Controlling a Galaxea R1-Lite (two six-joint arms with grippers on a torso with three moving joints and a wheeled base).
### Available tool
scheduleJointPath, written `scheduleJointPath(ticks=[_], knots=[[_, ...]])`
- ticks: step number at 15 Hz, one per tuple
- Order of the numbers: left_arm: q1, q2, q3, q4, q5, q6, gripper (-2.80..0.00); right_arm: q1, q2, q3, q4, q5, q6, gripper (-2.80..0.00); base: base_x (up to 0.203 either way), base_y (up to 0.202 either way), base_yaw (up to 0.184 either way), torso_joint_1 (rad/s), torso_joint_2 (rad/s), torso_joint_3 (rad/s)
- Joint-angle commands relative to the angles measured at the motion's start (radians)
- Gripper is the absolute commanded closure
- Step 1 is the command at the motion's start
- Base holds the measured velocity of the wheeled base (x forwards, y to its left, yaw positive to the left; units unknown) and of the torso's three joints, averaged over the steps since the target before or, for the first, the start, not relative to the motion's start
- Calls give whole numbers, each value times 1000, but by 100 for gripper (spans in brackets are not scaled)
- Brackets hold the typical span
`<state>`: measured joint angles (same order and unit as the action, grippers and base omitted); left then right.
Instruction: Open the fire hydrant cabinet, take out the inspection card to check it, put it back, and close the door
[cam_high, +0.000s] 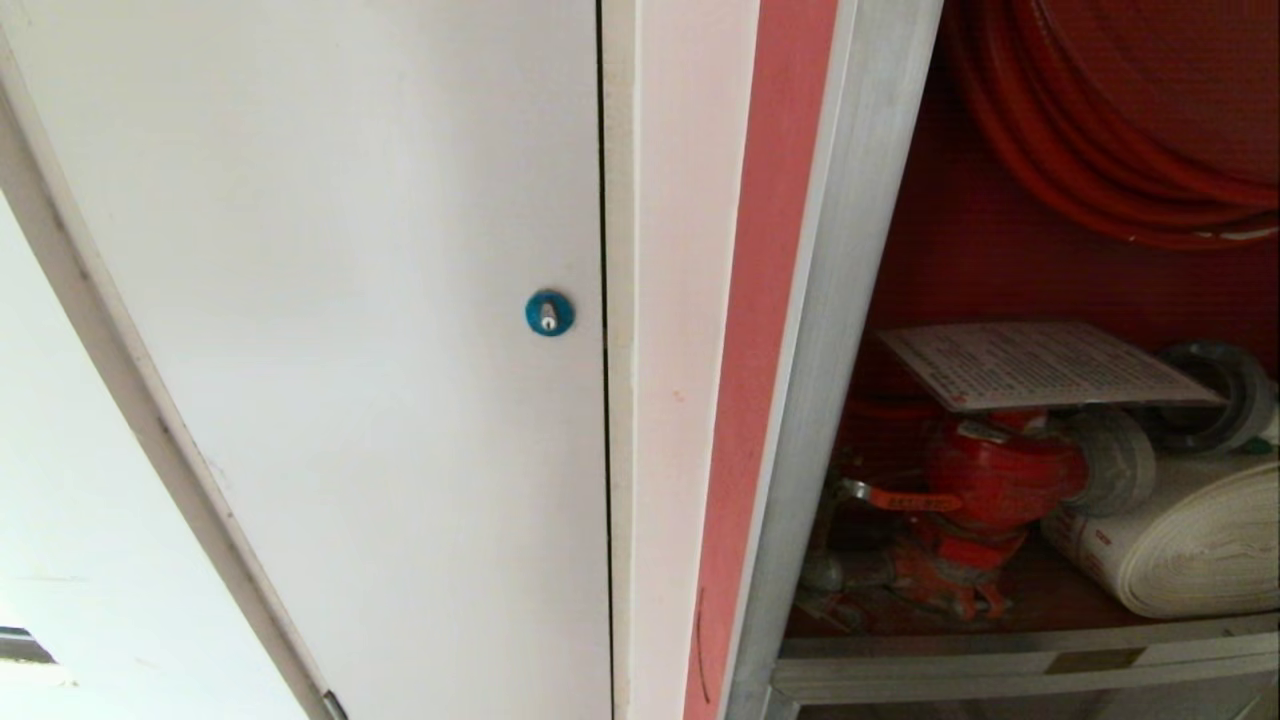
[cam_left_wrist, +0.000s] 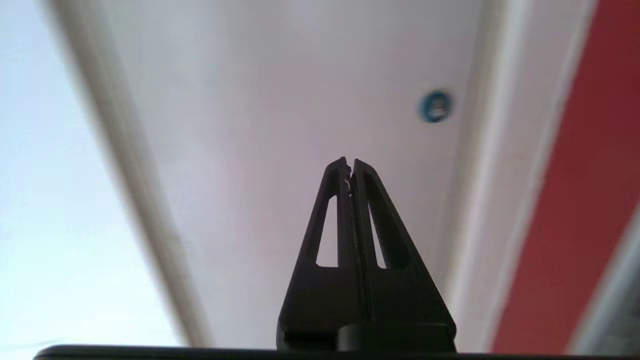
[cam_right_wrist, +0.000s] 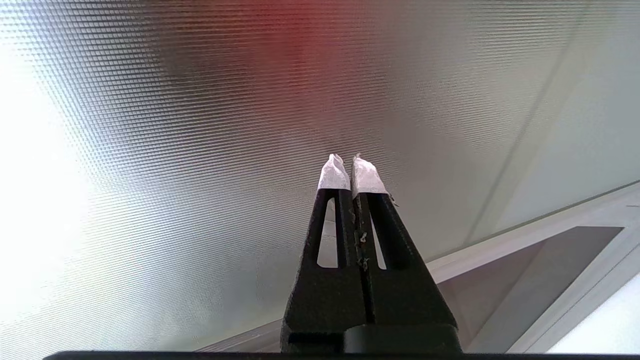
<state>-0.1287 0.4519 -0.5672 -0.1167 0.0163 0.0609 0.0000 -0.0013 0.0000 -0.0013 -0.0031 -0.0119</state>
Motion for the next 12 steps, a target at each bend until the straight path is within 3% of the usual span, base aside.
scheduleJointPath(ticks=[1,5,8,12], knots=[[3,-110,0,56,36,62,0,0,0,0,0,0,0,0,0,0,0,0,0,0],[117,-179,13,75,54,125,0,0,0,0,0,0,0,0,0,0,0,0,0,0],[131,-283,101,75,52,193,0,0,0,0,0,0,0,0,0,0,0,0,0,0],[132,-438,289,76,44,201,0,0,0,0,0,0,0,0,0,0,0,0,0,0]])
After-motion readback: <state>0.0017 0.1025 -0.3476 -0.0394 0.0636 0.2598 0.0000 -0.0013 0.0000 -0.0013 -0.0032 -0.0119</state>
